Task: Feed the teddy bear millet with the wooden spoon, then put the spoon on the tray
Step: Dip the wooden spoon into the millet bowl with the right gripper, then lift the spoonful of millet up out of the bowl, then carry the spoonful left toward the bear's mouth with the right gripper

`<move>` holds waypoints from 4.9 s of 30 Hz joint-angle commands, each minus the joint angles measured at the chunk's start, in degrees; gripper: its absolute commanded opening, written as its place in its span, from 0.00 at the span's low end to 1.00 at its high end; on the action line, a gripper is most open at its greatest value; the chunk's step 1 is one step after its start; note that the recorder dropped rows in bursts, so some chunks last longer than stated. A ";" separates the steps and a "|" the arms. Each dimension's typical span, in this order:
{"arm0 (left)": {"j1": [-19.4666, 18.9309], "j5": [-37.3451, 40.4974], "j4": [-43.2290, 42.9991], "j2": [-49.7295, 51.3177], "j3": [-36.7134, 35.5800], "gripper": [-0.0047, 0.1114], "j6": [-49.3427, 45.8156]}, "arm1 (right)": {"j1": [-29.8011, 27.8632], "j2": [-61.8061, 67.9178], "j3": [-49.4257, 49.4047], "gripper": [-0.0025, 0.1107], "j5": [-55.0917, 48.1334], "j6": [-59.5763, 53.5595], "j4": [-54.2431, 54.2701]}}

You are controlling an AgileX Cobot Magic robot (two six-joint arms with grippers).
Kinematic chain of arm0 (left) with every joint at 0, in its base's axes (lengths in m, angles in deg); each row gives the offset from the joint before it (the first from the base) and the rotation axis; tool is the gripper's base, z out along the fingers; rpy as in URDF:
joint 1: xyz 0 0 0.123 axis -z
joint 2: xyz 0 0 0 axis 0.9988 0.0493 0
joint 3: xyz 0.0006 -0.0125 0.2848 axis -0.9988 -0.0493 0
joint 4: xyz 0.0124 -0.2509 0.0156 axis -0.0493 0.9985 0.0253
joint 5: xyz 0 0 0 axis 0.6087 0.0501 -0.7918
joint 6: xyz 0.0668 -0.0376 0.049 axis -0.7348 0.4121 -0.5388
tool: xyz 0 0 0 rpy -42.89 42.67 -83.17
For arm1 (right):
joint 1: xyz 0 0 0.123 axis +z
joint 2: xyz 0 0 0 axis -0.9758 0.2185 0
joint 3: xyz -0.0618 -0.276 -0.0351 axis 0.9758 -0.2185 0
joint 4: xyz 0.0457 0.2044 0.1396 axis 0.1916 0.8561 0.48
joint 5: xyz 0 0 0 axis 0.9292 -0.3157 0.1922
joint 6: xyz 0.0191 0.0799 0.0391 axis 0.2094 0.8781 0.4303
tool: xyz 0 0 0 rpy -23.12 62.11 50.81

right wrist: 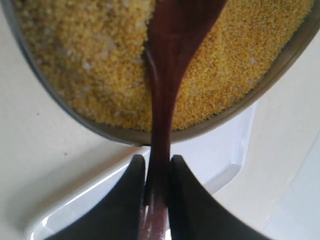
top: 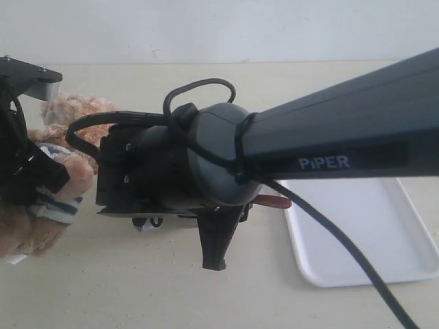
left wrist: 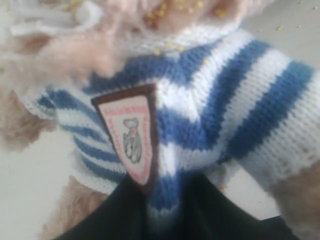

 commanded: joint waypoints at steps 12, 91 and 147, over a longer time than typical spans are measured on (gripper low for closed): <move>-0.18 -0.16 0.38 -0.50 0.41 0.07 -0.13 | -2.41 -0.06 5.33 0.02 -0.23 -1.76 6.91; -0.18 0.22 0.51 -0.50 -2.66 0.07 -3.70 | -14.44 -11.32 18.51 0.02 -0.23 -18.56 28.35; -0.18 -3.50 3.58 -0.50 -4.66 0.07 -6.95 | -12.07 -8.05 24.89 0.02 -0.23 -19.05 33.38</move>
